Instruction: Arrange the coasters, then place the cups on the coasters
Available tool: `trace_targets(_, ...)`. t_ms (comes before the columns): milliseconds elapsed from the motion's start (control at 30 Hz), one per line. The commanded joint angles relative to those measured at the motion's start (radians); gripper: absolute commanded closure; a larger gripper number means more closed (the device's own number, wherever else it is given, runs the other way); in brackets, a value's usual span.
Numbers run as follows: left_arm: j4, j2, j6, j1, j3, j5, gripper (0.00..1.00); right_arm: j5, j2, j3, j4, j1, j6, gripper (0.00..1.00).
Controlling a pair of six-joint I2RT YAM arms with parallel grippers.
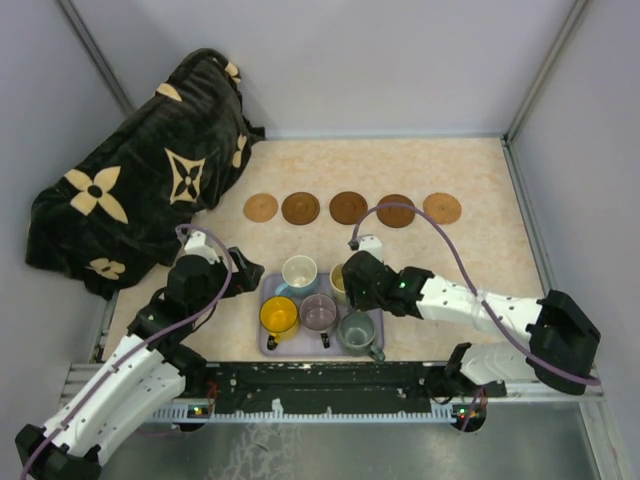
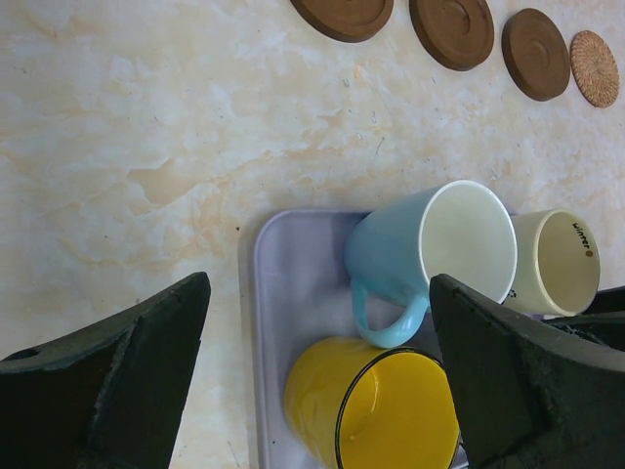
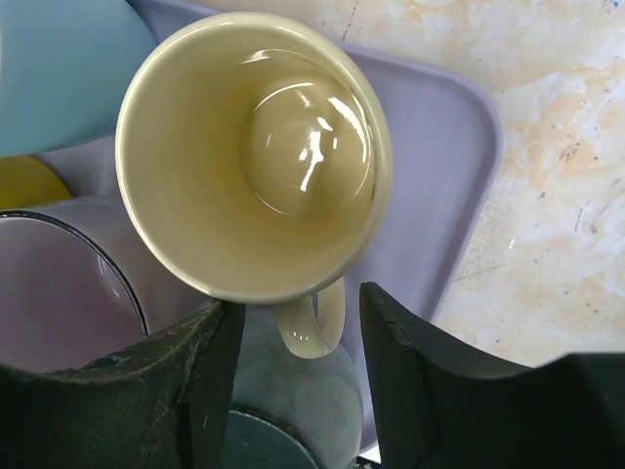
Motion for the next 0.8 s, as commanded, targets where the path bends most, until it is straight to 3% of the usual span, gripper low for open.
trace_targets(0, -0.006, -0.019, -0.011, -0.005, 0.008, -0.017, 0.0, 0.01, 0.025, 0.005, 0.06, 0.01, -0.014, 0.5)
trace_targets(367, -0.021, -0.036, -0.012, -0.005, 0.013, -0.034, 0.0, 0.043, 0.089, 0.007, 0.063, 0.01, -0.012, 0.6)
trace_targets(500, -0.024, -0.037, -0.015, -0.005, 0.012, -0.036, 0.0, 0.057, 0.097, 0.01, 0.065, 0.01, -0.007, 0.78)
trace_targets(567, -0.025, -0.04, -0.015, -0.006, 0.012, -0.037, 0.0, 0.066, 0.096, 0.014, 0.061, 0.01, -0.004, 0.96)
trace_targets(600, -0.025, -0.041, -0.015, -0.006, 0.011, -0.038, 0.0, 0.072, 0.095, 0.015, 0.06, 0.01, -0.002, 1.0)
trace_targets(767, -0.027, -0.051, -0.011, -0.005, 0.012, -0.048, 0.0, 0.122, 0.089, 0.04, 0.04, 0.01, -0.02, 1.0)
